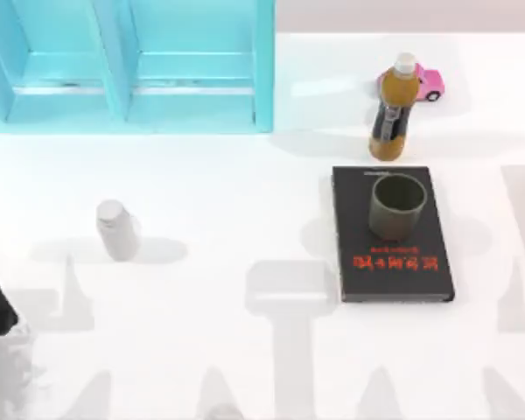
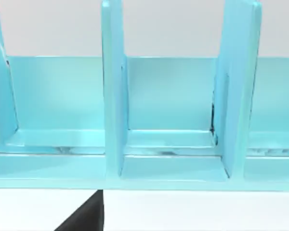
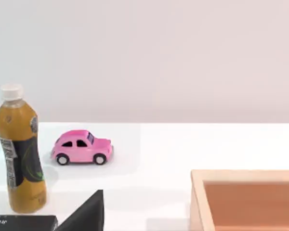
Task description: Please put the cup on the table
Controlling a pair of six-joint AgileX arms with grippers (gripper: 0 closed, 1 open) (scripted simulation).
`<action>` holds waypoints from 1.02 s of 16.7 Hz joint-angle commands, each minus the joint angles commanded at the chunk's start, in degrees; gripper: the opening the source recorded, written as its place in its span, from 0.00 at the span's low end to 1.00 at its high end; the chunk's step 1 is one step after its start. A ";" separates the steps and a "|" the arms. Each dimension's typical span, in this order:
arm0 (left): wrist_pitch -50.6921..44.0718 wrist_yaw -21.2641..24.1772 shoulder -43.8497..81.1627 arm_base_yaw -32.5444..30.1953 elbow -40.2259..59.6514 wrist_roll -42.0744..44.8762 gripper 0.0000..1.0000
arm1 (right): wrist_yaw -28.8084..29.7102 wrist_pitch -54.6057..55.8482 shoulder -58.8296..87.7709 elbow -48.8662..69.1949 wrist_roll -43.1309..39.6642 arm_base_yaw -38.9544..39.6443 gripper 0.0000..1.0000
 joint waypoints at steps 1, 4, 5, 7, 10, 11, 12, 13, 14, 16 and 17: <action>0.00 0.00 0.00 0.00 0.00 0.00 1.00 | 0.00 0.00 0.00 0.00 0.00 0.00 1.00; 0.00 0.00 0.00 0.00 0.00 0.00 1.00 | 0.22 -1.67 1.72 1.22 0.00 -0.12 1.00; 0.00 0.00 0.00 0.00 0.00 0.00 1.00 | 0.42 -3.36 3.47 2.58 0.06 -0.24 1.00; 0.00 0.00 0.00 0.00 0.00 0.00 1.00 | 0.90 -8.21 8.78 6.96 0.40 -0.51 1.00; 0.00 0.00 0.00 0.00 0.00 0.00 1.00 | 1.50 -18.19 20.84 17.87 1.74 -0.76 1.00; 0.00 0.00 0.00 0.00 0.00 0.00 1.00 | 1.59 -21.99 25.62 22.52 2.45 -0.70 1.00; 0.00 0.00 0.00 0.00 0.00 0.00 1.00 | 1.60 -25.92 30.66 27.65 3.32 -0.51 1.00; 0.00 0.00 0.00 0.00 0.00 0.00 1.00 | 1.54 -29.89 35.86 33.19 4.33 -0.20 1.00; 0.00 0.00 0.00 0.00 0.00 0.00 1.00 | 1.40 -33.83 41.20 39.06 5.46 0.25 1.00; 0.00 0.00 0.00 0.00 0.00 0.00 1.00 | 0.94 -41.47 52.25 51.41 8.03 1.57 1.00; 0.00 0.00 0.00 0.00 0.00 0.00 1.00 | 0.65 -45.17 57.89 57.73 9.42 2.44 1.00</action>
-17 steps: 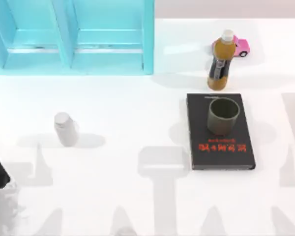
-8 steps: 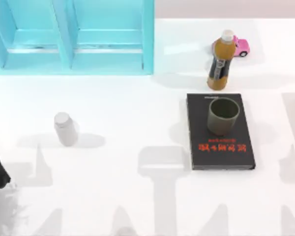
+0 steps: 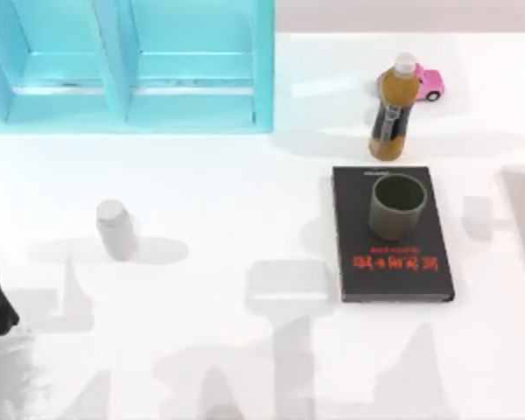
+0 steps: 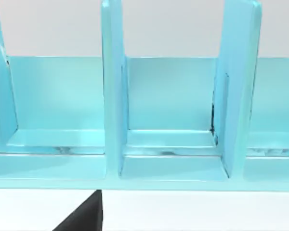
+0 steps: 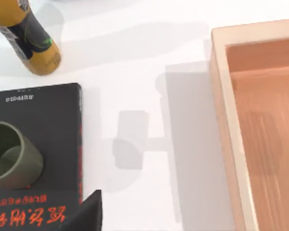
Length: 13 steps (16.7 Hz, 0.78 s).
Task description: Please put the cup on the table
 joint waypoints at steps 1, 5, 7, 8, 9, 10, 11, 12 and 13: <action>0.00 0.00 0.00 0.00 0.00 0.00 1.00 | -0.31 -3.60 5.66 6.31 1.42 1.00 1.00; 0.00 0.00 0.00 0.00 0.00 0.00 1.00 | -1.45 -17.04 27.78 30.05 6.71 6.00 1.00; 0.00 0.00 0.00 0.00 0.00 0.00 1.00 | -1.73 -22.93 38.24 40.11 8.78 8.88 1.00; 0.00 0.00 0.00 0.00 0.00 0.00 1.00 | -1.77 -25.68 43.21 44.48 9.62 10.34 1.00; 0.00 0.00 0.00 0.00 0.00 0.00 1.00 | -1.76 -28.27 47.88 48.35 10.34 11.79 1.00; 0.00 0.00 0.00 0.00 0.00 0.00 1.00 | -1.68 -30.68 52.15 51.69 10.96 13.20 1.00; 0.00 0.00 0.00 0.00 0.00 0.00 1.00 | -1.57 -32.88 55.90 54.48 11.47 14.54 1.00; 0.00 0.00 0.00 0.00 0.00 0.00 1.00 | -1.42 -34.85 59.08 56.75 11.88 15.76 1.00; 0.00 0.00 0.00 0.00 0.00 0.00 1.00 | -1.26 -36.56 61.66 58.49 12.19 16.83 1.00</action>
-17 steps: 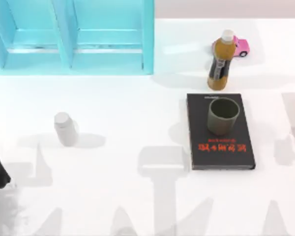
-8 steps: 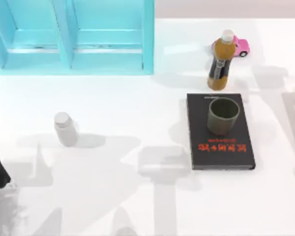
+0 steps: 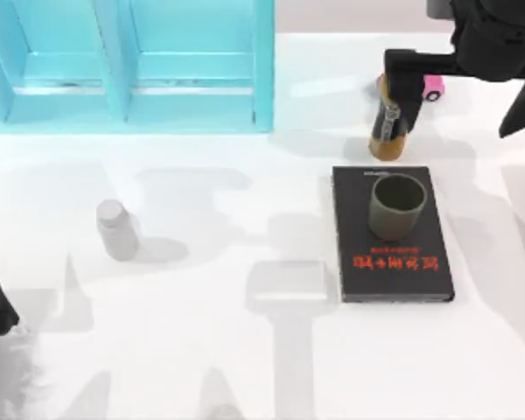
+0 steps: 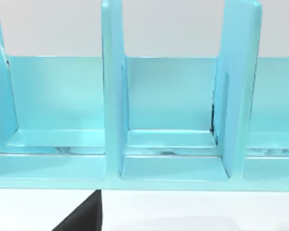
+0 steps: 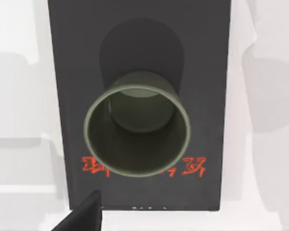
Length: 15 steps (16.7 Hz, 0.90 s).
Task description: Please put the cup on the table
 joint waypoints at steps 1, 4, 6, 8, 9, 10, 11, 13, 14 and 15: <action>0.00 0.00 0.00 0.00 0.00 0.00 1.00 | 0.15 -1.43 1.98 1.26 0.23 0.88 1.00; 0.00 0.00 0.00 0.00 0.00 0.00 1.00 | 0.36 -3.17 4.10 2.47 0.48 1.91 1.00; 0.00 0.00 0.00 0.00 0.00 0.00 1.00 | 0.36 -3.17 4.10 2.47 0.48 1.91 1.00; 0.00 0.00 0.00 0.00 0.00 0.00 1.00 | 0.31 -3.04 4.06 2.33 0.44 1.65 1.00; 0.00 0.00 0.00 0.00 0.00 0.00 1.00 | 0.32 -2.87 4.05 2.16 0.42 1.67 1.00; 0.00 0.00 0.00 0.00 0.00 0.00 1.00 | 0.34 -2.14 4.05 1.43 0.37 1.73 1.00; 0.00 0.00 0.00 0.00 0.00 0.00 1.00 | 0.37 -0.84 4.09 0.13 0.35 1.79 1.00; 0.00 0.00 0.00 0.00 0.00 0.00 1.00 | 0.37 3.54 4.22 -4.18 0.41 1.85 1.00; 0.00 0.00 0.00 0.00 0.00 0.00 1.00 | 0.37 6.60 4.32 -7.00 0.46 1.89 1.00; 0.00 0.00 0.00 0.00 0.00 0.00 1.00 | 0.37 9.97 4.48 -9.97 0.52 1.95 1.00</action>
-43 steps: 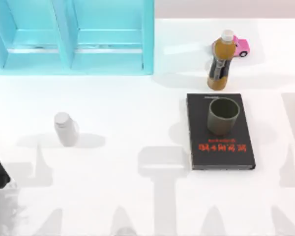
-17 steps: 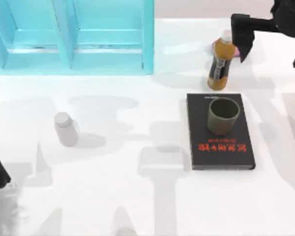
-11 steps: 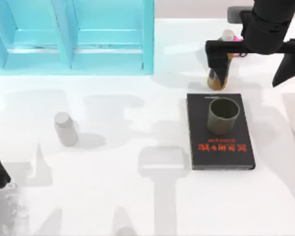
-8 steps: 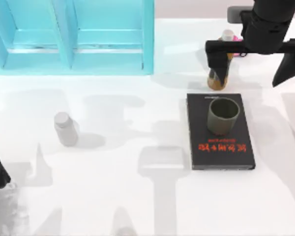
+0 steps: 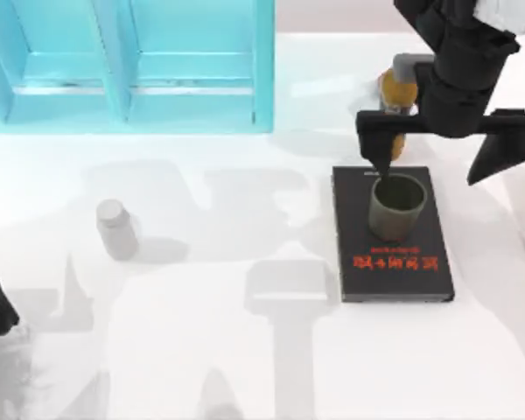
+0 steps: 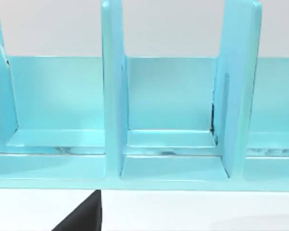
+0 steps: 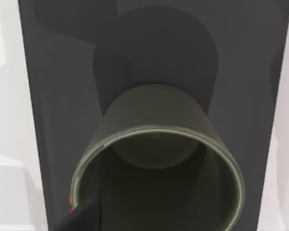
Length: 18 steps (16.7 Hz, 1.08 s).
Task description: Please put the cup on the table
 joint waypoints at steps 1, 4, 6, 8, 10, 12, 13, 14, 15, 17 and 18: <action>0.00 0.00 0.00 0.00 0.00 0.00 1.00 | 0.00 2.97 0.18 -2.80 0.06 0.06 1.00; 0.00 0.00 0.00 0.00 0.00 0.00 1.00 | 0.01 8.36 0.62 -7.98 0.21 0.20 1.00; 0.00 0.00 0.00 0.00 0.00 0.00 1.00 | 0.01 9.01 0.72 -8.60 0.24 0.23 1.00; 0.00 0.00 0.00 0.00 0.00 0.00 1.00 | 0.01 9.01 0.72 -8.60 0.24 0.23 1.00; 0.00 0.00 0.00 0.00 0.00 0.00 1.00 | 0.01 9.01 0.72 -8.60 0.24 0.23 0.92; 0.00 0.00 0.00 0.00 0.00 0.00 1.00 | 0.01 9.01 0.72 -8.60 0.24 0.23 0.77; 0.00 0.00 0.00 0.00 0.00 0.00 1.00 | 0.01 9.01 0.72 -8.60 0.24 0.23 0.70; 0.00 0.00 0.00 0.00 0.00 0.00 1.00 | 0.01 9.01 0.72 -8.60 0.24 0.23 0.62; 0.00 0.00 0.00 0.00 0.00 0.00 1.00 | 0.01 9.01 0.72 -8.60 0.24 0.23 0.55; 0.00 0.00 0.00 0.00 0.00 0.00 1.00 | 0.01 9.01 0.72 -8.60 0.24 0.23 0.40; 0.00 0.00 0.00 0.00 0.00 0.00 1.00 | 0.01 9.01 0.72 -8.60 0.24 0.23 0.32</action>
